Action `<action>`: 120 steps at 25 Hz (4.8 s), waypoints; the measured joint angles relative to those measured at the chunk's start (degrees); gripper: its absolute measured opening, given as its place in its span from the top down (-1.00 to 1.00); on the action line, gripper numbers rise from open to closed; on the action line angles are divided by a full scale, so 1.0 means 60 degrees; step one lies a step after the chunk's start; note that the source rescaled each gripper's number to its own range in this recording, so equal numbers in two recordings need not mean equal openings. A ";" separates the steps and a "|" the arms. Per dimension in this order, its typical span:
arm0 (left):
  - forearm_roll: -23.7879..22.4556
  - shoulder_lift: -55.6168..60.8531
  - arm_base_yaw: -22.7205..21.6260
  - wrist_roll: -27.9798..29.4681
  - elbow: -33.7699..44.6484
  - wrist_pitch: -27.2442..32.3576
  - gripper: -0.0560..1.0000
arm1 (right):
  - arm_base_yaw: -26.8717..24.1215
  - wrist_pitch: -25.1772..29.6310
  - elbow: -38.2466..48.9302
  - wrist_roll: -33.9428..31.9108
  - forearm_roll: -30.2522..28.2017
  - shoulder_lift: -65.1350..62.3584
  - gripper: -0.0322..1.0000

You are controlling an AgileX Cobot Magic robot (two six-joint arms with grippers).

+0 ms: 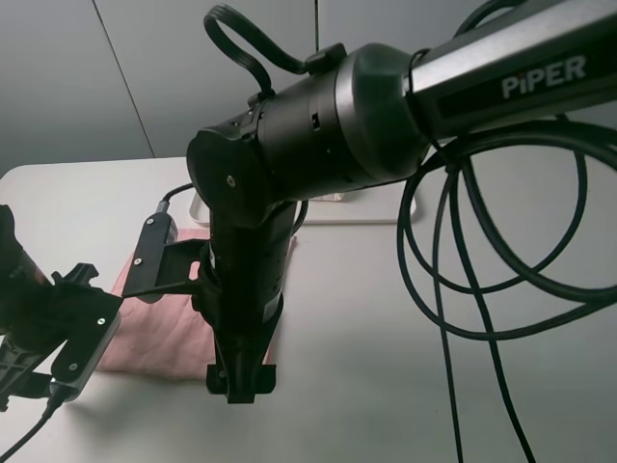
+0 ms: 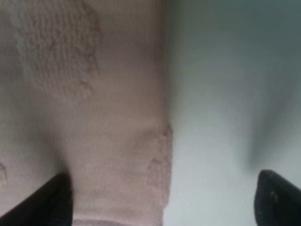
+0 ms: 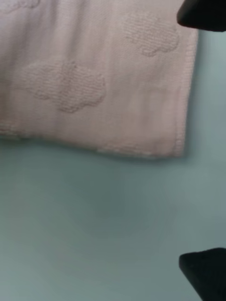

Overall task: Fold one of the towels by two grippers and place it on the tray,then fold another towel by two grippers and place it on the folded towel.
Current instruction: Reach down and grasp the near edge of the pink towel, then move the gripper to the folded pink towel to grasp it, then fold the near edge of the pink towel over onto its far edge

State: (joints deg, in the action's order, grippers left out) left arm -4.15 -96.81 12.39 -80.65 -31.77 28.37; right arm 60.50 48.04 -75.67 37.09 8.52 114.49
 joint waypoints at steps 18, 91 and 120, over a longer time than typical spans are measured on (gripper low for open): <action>-0.1022 -0.0021 0.0000 0.0905 0.0000 0.0002 -1.00 | 0.0000 0.0035 0.0000 -0.0021 0.0000 0.0000 -1.00; -0.0601 -0.0599 0.0015 0.0959 -0.0017 -0.0786 -0.91 | 0.0277 -0.0901 -0.0089 -0.1338 -0.0958 0.1797 0.93; 0.0826 0.0419 0.0015 0.3799 -0.0786 -0.0587 0.83 | -0.0905 0.0405 -0.0011 -0.2191 -0.0285 0.0221 0.93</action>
State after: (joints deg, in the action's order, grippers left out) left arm 0.81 -94.30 12.48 -57.85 -36.49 24.84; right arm 55.07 50.48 -75.74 23.94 6.81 115.82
